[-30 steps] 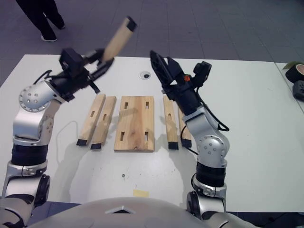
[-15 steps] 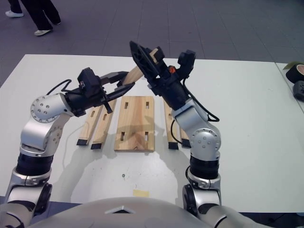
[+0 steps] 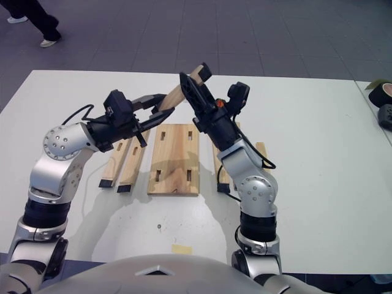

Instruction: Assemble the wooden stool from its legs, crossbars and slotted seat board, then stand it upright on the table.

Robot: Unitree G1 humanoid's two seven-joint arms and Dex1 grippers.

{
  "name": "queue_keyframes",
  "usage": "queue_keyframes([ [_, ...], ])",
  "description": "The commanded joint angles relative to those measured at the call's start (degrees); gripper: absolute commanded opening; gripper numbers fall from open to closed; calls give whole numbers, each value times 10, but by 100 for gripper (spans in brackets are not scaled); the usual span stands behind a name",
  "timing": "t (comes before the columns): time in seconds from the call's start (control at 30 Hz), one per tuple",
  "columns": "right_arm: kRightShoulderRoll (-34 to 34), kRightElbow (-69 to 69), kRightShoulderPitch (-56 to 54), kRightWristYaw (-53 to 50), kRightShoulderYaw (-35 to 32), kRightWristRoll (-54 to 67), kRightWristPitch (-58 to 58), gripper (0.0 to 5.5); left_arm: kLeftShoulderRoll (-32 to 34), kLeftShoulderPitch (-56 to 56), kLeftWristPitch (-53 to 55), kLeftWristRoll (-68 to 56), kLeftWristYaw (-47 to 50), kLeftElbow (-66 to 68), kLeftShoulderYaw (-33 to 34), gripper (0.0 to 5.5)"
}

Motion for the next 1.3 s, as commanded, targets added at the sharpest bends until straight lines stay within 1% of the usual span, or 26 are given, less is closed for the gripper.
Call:
queue_keyframes([
  [0.03, 8, -8, -4, -9, -2, -3, -6, 142, 1, -1, 1, 11, 6, -12, -2, 128],
  [0.2, 24, 4, -3, -38, -23, -9, -26, 56, -6, -6, 1, 26, 28, -17, 4, 128],
  [0.23, 29, 7, -5, -45, -29, -4, -30, 47, -5, -4, 0, 28, 28, -18, 3, 128],
  [0.37, 33, 10, -9, -67, -47, -4, -47, 44, -1, -1, -6, 42, 24, -19, -4, 128],
  [0.4, 30, 10, -10, -74, -56, -8, -55, 44, -2, 0, -1, 42, 26, -20, -1, 164],
  [0.43, 22, 9, -9, -83, -72, -12, -63, 42, -4, -2, 10, 33, 33, -21, 10, 183],
  [0.5, -6, 0, 8, -96, -108, -24, -74, 41, -14, -10, 45, 0, 65, -23, 58, 224],
  [0.57, -42, -13, 53, -98, -145, -30, -69, 41, -29, -23, 88, -49, 116, -17, 130, 258],
  [0.63, -68, -31, 105, -95, -159, -32, -50, 41, -42, -38, 116, -70, 177, -2, 187, 295],
  [0.7, -83, -48, 156, -87, -149, -41, -33, 41, -51, -49, 138, -59, 239, 15, 216, 322],
  [0.8, -82, -57, 205, -85, -107, -77, -25, 41, -49, -50, 147, -29, 276, 31, 207, 380],
  [0.9, -61, -34, 194, -85, -71, -113, -39, 41, -50, -46, 150, -21, 280, 30, 189, 432],
  [0.97, -52, -5, 178, -90, -60, -149, -57, 41, -52, -44, 151, -17, 281, 28, 179, 455],
  [1.13, -42, 44, 166, -93, -52, -218, -90, 41, -54, -43, 150, -16, 282, 34, 171, 540],
  [1.3, -31, 65, 158, -85, -50, -248, -109, 41, -56, -43, 148, -13, 281, 38, 164, 540],
])
